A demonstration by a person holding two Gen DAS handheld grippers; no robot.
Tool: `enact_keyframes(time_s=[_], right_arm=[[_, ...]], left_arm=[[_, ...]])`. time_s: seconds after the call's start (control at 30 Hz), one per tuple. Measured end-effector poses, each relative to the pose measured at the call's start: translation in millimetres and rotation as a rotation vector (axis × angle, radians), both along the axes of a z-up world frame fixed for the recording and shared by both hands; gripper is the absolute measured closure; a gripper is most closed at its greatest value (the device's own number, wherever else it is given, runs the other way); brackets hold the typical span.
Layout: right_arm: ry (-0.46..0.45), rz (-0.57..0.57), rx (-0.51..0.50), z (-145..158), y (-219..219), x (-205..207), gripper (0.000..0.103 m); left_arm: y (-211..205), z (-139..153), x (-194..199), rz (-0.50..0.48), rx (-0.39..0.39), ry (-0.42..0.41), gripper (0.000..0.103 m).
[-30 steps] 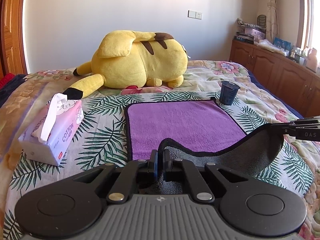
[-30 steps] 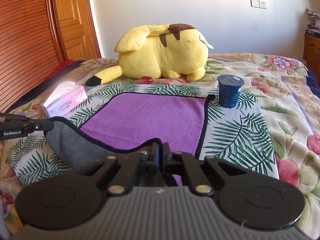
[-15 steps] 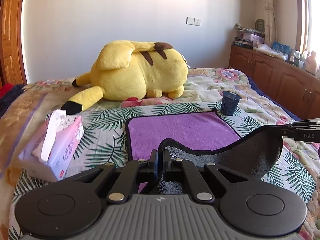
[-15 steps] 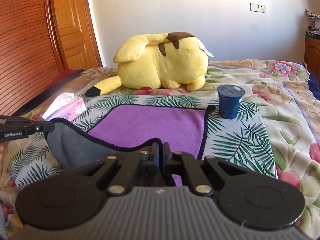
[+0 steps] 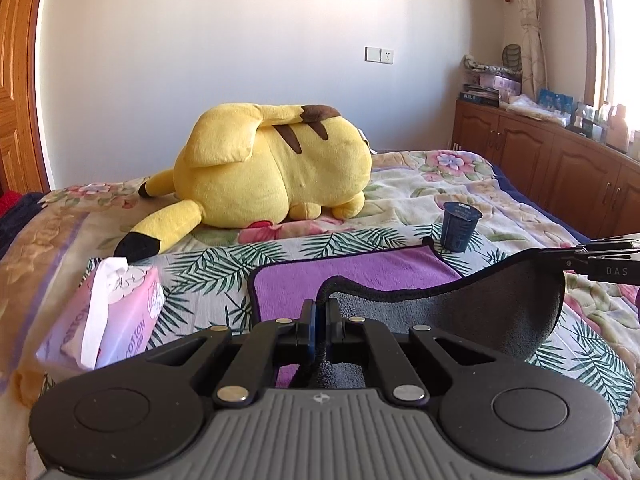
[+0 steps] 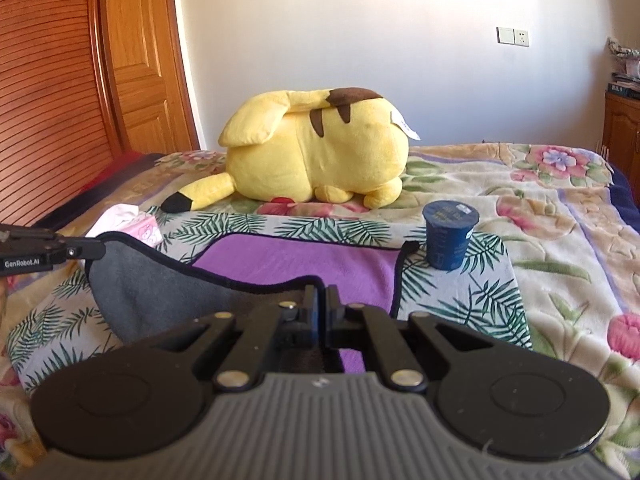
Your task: Fold towel
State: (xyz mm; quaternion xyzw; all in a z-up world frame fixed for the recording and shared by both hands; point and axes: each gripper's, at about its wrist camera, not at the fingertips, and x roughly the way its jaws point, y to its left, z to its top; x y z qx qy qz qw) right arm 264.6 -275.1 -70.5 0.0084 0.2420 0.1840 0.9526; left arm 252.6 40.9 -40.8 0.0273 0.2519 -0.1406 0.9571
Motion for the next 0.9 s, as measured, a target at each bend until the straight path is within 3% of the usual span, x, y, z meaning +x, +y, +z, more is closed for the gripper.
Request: enact_keyframes(time_s=[0.43,0.9], right_arm=[[-0.017,0.009,-0.019,1.8,6.7,14.0,0.099],[-0.061,0.023,-0.048,13.0,17.5,37.1,0.099]], left_arm=[[5.1,7.7,7.7,0.003,-0.013,-0.011,0.103],[-8.9,16.1,36.5,-0.014,0.034,-0.038,0.103]])
